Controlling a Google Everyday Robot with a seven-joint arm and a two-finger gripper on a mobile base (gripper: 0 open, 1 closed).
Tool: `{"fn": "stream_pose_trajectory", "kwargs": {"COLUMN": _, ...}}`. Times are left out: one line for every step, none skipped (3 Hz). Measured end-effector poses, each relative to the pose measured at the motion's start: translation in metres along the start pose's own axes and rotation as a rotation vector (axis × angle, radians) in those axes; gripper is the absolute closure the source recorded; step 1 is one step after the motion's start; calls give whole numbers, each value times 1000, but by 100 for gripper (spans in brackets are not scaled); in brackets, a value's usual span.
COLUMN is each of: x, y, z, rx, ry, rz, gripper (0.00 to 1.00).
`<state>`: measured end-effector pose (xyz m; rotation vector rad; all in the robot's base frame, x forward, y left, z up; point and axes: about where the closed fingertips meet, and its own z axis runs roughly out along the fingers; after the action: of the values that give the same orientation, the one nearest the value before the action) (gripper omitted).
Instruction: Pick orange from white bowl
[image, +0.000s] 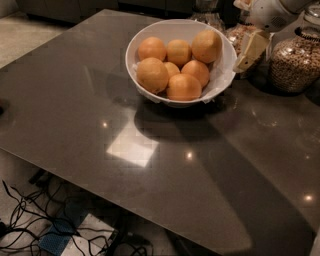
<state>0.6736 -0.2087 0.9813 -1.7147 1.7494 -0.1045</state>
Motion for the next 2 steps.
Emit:
{"fn": "stream_pose_trajectory", "kwargs": {"x": -7, "y": -14, "z": 11, "rx": 9, "ry": -19, "rz": -60, "gripper": 0}}
{"fn": "stream_pose_trajectory", "kwargs": {"x": -11, "y": -23, "z": 21, "rx": 9, "ry": -41, "rz": -107, "gripper": 3}}
